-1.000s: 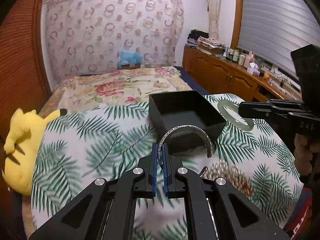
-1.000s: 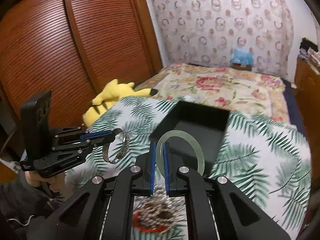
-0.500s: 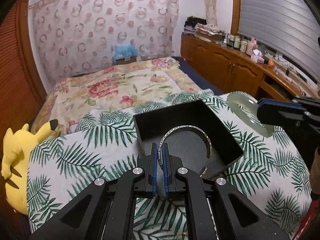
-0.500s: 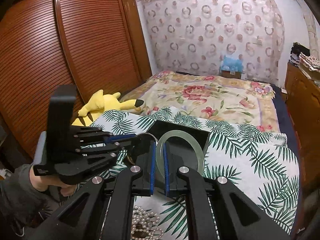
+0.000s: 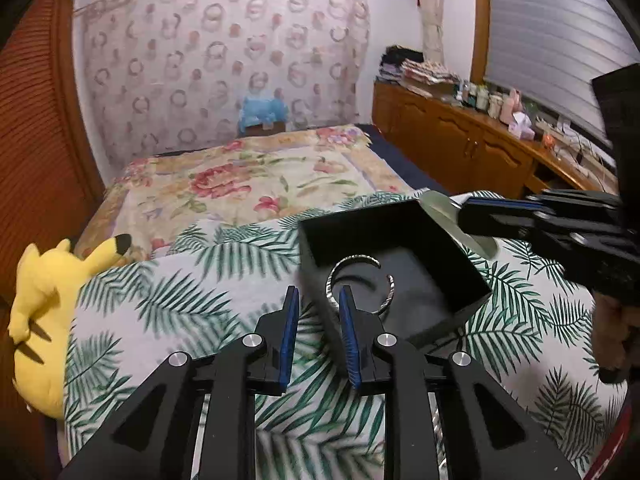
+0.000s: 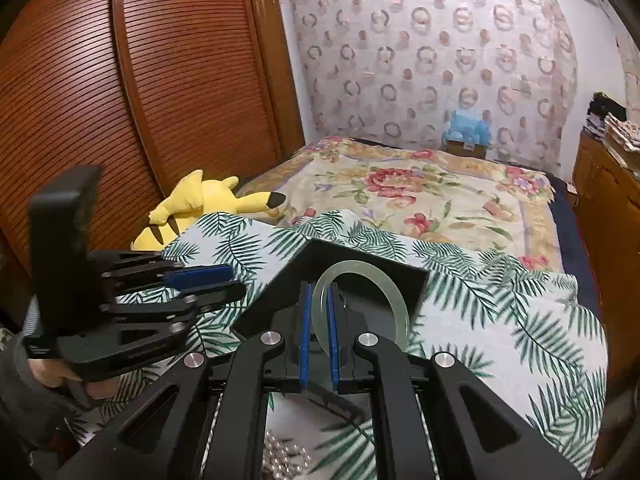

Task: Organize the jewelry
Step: 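Carry both bangles over the black box and lower them inside, then open both grippers to drop the bangles and withdraw from the box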

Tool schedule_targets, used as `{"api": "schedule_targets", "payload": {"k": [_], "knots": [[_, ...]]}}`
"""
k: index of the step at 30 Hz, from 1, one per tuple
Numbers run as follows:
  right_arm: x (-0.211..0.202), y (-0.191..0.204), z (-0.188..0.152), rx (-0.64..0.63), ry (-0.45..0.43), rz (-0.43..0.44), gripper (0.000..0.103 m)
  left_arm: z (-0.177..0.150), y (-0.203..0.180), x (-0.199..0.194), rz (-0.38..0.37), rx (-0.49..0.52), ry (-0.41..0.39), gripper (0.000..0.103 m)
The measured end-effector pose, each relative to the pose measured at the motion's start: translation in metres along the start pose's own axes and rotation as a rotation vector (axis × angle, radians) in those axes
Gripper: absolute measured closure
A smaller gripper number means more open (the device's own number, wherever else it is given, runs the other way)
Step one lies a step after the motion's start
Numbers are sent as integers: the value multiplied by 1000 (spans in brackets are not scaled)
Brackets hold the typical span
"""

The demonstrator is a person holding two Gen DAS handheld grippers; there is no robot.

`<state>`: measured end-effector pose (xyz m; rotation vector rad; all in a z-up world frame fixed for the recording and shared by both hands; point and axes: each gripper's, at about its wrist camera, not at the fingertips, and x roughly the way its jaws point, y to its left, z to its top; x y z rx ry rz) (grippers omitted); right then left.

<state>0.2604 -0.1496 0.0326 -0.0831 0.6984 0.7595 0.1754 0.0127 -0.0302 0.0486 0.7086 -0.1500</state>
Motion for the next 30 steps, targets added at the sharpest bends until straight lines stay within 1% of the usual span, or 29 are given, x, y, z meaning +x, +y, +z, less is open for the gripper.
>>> {"api": "schedule_targets", "payload": {"k": [4,7,11,15,16,18,21,28,30], "knots": [[20,2,3,-13,19,-11,94,-11,10,-15,5,-15,-10,82],[37,1,3,-23,51,-37,94,-23,15,-23,6,-23,-12,76],[54,3,-2,-34,86,-52,94,-34,18,-30,-11,-41,-12,74],[63,9,-8,-43,107,-49,94,-45,17,-37,-28,-57,-17,73],[66,10,-10,-48,123,-71,94,-47,17,-39,-32,-60,-19,72],[70,11,-13,-52,143,-96,94,-49,17,-41,-36,-64,-22,68],[76,8,-16,-46,167,-129,94,-53,14,-43,-32,-60,-21,68],[76,2,-20,-21,175,-138,93,-61,9,-47,-30,-48,-16,66],[71,2,-23,-19,164,-133,93,-64,8,-49,-32,-47,-18,62]]}}
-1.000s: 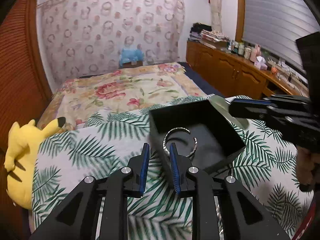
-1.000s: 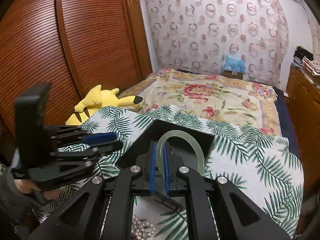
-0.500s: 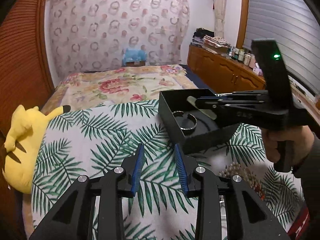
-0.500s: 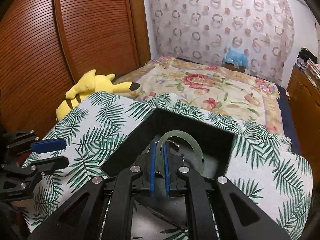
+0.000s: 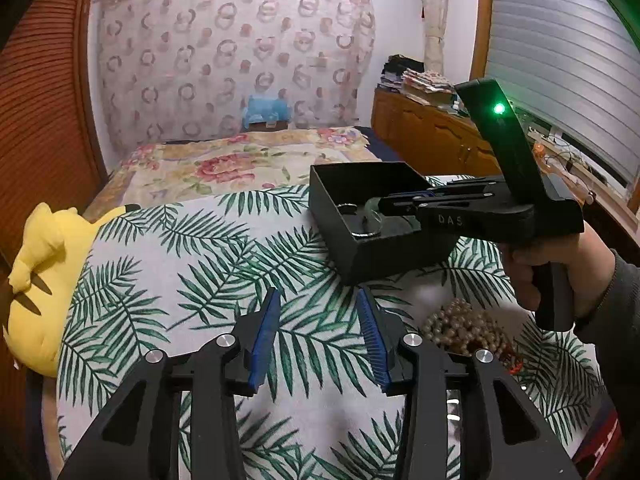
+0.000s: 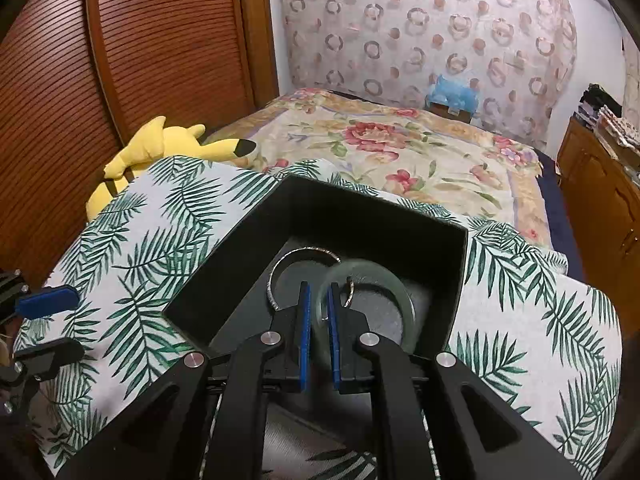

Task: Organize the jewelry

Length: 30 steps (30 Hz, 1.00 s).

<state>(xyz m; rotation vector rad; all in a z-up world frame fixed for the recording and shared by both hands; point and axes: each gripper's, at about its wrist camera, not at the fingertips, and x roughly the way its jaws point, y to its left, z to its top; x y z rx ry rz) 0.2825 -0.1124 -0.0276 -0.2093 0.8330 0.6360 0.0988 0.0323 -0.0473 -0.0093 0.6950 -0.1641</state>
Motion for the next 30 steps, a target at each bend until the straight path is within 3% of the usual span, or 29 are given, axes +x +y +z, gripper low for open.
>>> {"api": "schedule_targets", "payload": {"k": [2,14,22,26,30], "knots": [[-7,0,-3,5,-13,5,85,-2,-1,-1,5,5,-2,61],[-89,-1,-59,20,-119,-10,85,-20,-15,-7,-29,0,11,59],[-94,2,-106,6,-53,-13,84,-33,-18,-14,-29,-3,21,51],[-84,-2,-116,2,-8,-25,73,-38,-20,-14,-31,-1,33,49],[-76,-3,-118,-9,21,-7,73,-40,-21,-10,-36,1,42,48]]}}
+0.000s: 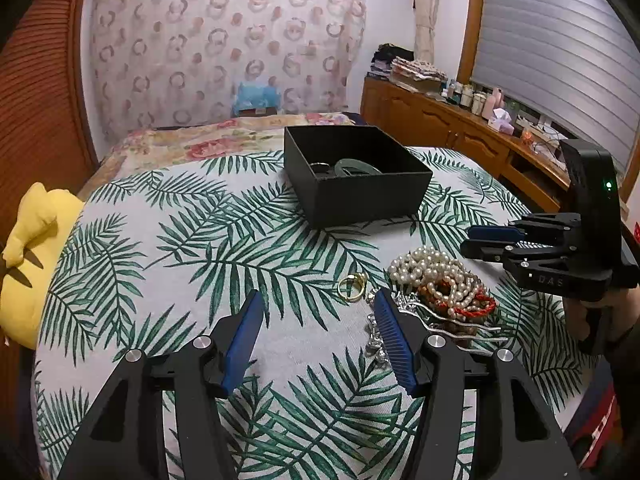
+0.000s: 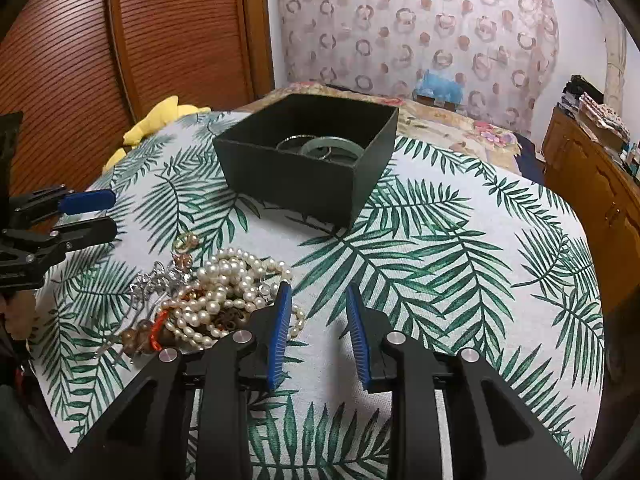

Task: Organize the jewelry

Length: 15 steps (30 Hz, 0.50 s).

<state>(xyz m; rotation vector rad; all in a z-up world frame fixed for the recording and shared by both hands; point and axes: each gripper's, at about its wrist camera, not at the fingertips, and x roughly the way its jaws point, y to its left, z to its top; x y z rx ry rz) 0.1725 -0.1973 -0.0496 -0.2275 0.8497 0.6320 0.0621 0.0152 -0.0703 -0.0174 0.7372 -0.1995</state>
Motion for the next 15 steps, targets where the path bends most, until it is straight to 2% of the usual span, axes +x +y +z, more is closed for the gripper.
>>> {"api": "schedule_targets", "payload": {"k": [7,10,12,14,15], "knots": [[12,3,-2,-36,66,5,73,-1,-1,1,-2,1,2,48],[14,8,-2,-69,75,-24,73,-2,-1,1,-3,0,3,47],[15,10,-1,-83,78,-39,80,-2,-1,2,-6,-1,5,47],[16,12,0,-97,80,-40,94,-4,-3,1,-9,1,8,47],[15,13,0,-102,79,-42,98,-4,-3,1,-10,2,9,47]]}}
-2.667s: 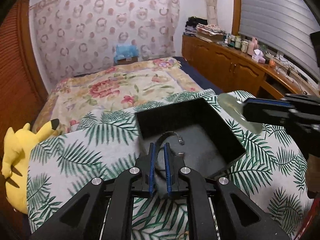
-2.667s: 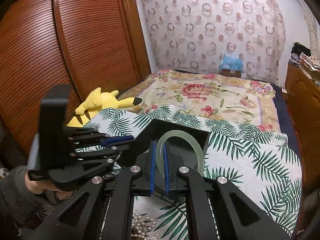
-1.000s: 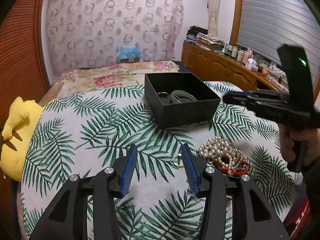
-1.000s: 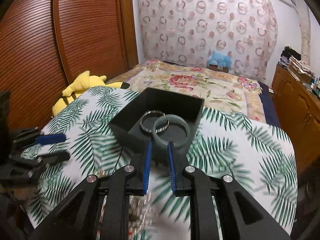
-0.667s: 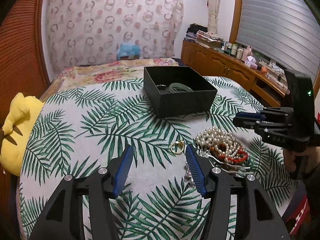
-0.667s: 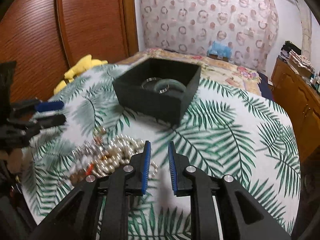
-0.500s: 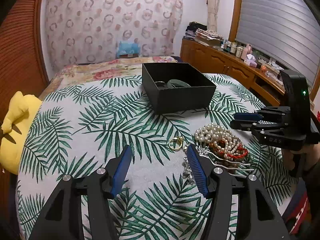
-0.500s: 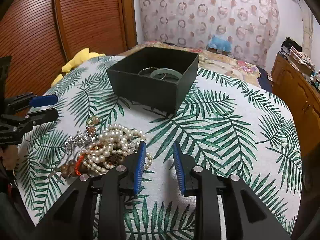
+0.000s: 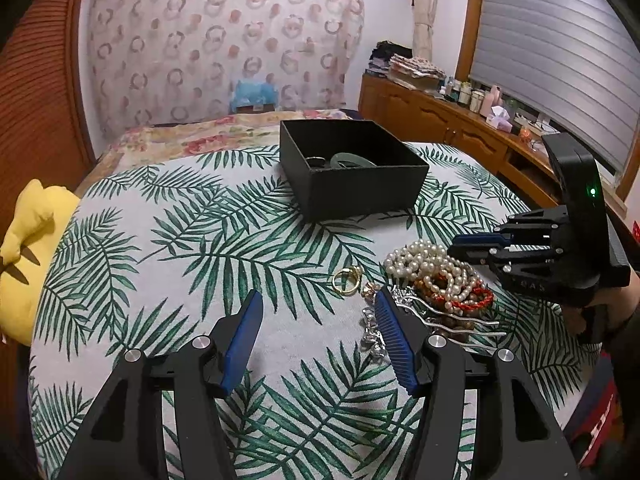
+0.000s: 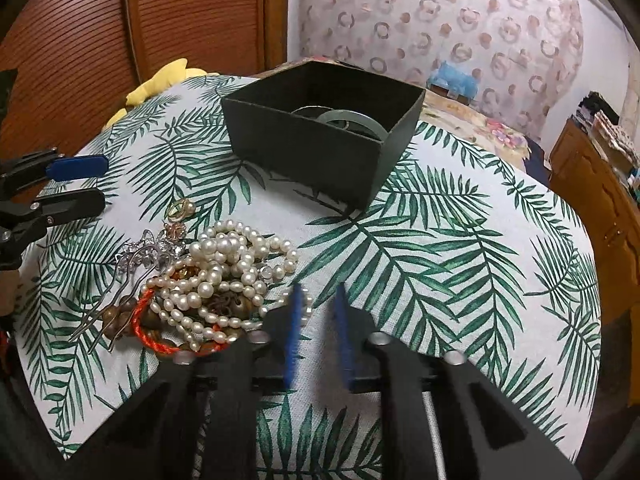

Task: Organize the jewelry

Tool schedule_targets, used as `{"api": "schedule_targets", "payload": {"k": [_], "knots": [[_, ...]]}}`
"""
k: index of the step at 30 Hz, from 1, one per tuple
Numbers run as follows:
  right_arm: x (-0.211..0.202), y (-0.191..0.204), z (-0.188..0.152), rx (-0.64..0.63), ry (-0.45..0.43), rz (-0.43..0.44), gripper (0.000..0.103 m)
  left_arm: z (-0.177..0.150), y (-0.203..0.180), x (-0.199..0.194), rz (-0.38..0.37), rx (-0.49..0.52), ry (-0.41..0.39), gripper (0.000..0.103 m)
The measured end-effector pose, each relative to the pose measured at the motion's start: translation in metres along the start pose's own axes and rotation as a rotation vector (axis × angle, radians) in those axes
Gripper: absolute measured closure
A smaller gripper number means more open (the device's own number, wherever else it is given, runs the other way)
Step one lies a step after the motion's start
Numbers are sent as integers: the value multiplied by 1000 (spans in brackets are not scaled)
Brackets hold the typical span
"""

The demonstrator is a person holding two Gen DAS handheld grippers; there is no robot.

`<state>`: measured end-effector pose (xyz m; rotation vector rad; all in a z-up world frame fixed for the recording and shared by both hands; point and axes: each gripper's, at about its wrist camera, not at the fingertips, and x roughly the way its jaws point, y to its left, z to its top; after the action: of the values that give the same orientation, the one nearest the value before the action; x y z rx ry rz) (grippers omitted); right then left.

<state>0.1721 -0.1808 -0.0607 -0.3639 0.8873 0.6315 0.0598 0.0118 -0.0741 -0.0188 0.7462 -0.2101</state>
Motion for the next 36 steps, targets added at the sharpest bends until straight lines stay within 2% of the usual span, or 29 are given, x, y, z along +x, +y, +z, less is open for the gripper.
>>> {"api": "schedule_targets", "payload": {"k": [4,8,13,20,24,32,36], "knots": [[-5,-3,-4,4,-8,-18,98,-1,-1,0,-8,1,5,47],[-26,-15,-7,55,-74,-40,98,0,-4,1,-10,6,5,47],[-58,-31,-9,76,-149,-130,98,2,-9,2,-20,10,7,47],[-82,-63,-17,138,-183,-236,98,7,-22,7,-38,36,16,47],[-87,-73,-22,156,-186,-238,98,11,-29,12,-60,47,25,47],[-83,-65,-25,155,-192,-200,98,31,-53,24,-140,96,35,48],[-85,-60,-24,151,-195,-194,98,35,-66,37,-157,134,68,65]]}}
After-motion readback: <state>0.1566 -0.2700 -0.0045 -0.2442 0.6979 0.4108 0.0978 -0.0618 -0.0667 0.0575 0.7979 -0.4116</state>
